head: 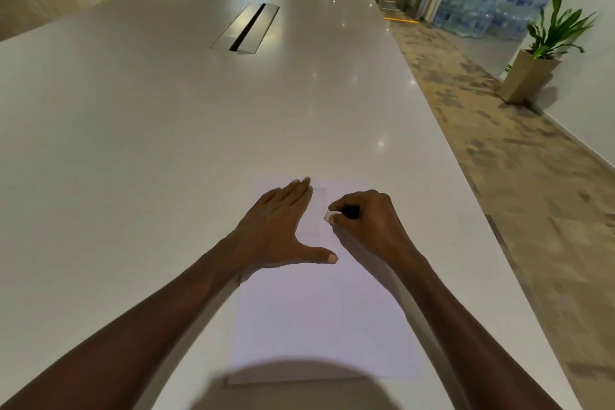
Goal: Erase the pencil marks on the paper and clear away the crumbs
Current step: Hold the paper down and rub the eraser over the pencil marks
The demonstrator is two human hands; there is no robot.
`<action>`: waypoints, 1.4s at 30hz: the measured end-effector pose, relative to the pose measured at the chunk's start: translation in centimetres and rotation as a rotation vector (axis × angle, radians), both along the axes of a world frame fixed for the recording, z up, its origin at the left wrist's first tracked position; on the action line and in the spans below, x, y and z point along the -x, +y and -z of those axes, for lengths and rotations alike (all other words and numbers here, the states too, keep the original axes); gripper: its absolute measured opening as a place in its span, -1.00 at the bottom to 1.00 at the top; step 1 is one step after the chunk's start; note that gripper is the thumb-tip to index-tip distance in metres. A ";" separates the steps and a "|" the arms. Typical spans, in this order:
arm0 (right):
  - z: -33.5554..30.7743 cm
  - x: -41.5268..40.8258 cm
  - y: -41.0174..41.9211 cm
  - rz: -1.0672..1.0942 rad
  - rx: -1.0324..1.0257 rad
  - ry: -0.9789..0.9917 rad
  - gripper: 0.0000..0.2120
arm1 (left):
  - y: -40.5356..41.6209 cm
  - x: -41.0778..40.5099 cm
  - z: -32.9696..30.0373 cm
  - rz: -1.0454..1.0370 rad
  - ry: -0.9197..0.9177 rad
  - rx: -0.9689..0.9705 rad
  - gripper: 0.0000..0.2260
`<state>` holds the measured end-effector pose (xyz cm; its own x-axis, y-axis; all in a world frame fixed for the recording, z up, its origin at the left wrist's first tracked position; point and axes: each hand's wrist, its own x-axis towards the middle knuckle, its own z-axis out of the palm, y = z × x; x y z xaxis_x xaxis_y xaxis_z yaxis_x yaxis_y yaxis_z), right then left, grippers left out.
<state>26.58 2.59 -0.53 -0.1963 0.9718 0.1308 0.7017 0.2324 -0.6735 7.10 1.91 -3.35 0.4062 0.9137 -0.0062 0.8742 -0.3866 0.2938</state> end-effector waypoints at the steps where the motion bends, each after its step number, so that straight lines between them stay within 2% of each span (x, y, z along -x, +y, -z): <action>1: 0.1 0.1 0.0 0.000 -0.014 0.000 -0.92 | 0.1 0.0 0.1 0.001 0.009 -0.009 0.17; 15: 0.4 1.8 6.3 -0.088 -0.244 -0.148 -0.88 | 0.4 0.1 0.4 0.004 0.012 -0.007 0.17; 21: 0.1 0.9 4.7 -0.124 -0.200 -0.131 -0.89 | 0.4 0.0 0.4 0.002 0.034 0.007 0.20; 26: 0.7 0.3 0.4 -0.112 -0.163 -0.147 -0.79 | 0.5 0.0 0.3 0.011 0.051 0.010 0.19; 32: 1.0 1.0 3.5 -0.084 -0.225 -0.117 -0.85 | 0.5 0.0 0.4 0.016 0.054 0.004 0.19; 37: 1.1 1.8 6.7 -0.055 -0.247 -0.174 -0.85 | 0.5 0.0 0.3 0.009 0.044 0.001 0.19; 42: 0.8 1.3 4.5 -0.055 -0.224 -0.149 -0.84 | 0.5 0.0 0.5 0.001 0.041 -0.004 0.20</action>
